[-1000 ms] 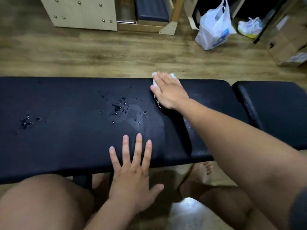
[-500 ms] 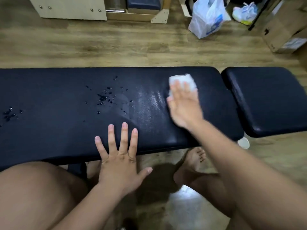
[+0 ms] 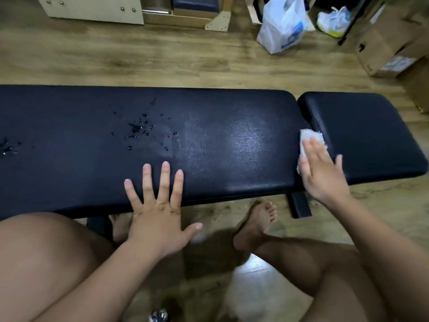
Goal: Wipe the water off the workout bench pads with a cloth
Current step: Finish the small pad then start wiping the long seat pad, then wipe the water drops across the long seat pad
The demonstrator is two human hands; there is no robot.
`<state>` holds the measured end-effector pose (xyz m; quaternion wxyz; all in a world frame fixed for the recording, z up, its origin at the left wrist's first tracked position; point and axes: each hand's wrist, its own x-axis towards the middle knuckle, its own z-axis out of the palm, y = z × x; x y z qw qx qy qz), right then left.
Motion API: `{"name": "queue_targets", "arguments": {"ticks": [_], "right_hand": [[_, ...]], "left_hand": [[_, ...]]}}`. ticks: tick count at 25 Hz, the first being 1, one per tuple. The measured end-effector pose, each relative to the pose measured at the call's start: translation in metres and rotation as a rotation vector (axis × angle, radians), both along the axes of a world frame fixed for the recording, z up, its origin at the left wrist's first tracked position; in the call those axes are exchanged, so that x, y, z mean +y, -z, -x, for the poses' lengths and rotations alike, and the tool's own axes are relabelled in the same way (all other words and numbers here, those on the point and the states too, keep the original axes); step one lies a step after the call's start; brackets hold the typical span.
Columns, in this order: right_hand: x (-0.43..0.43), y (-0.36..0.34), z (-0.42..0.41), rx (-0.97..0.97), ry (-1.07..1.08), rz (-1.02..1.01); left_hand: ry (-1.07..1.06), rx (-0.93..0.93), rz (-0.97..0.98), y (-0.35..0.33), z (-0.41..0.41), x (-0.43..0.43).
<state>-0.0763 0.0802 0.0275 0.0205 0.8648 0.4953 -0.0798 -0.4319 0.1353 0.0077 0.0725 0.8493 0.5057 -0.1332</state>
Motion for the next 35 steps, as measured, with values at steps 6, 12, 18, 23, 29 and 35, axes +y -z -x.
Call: {"name": "queue_targets", "arguments": {"ticks": [6, 12, 18, 23, 29, 35], "right_hand": [[0.024, 0.021, 0.159, -0.078, -0.057, -0.18], [0.023, 0.015, 0.19, -0.071, -0.596, -0.164], [-0.032, -0.01, 0.022, 0.197, 0.048, -0.261], [-0.048, -0.056, 0.064, 0.421, 0.319, -0.564], [-0.128, -0.075, 0.175, 1.261, 0.192, -0.192], [-0.174, -0.075, 0.19, 1.759, 0.423, -0.121]], "left_hand": [[0.001, 0.019, 0.067, -0.007, -0.001, 0.002], [0.011, 0.013, 0.135, -0.016, 0.004, 0.002], [0.023, -0.013, 0.134, -0.015, 0.003, 0.003], [-0.023, -0.308, 0.103, -0.031, 0.009, 0.0], [0.05, -0.947, 0.437, -0.067, 0.018, -0.067], [0.094, -0.94, 0.71, -0.077, 0.021, -0.118]]}}
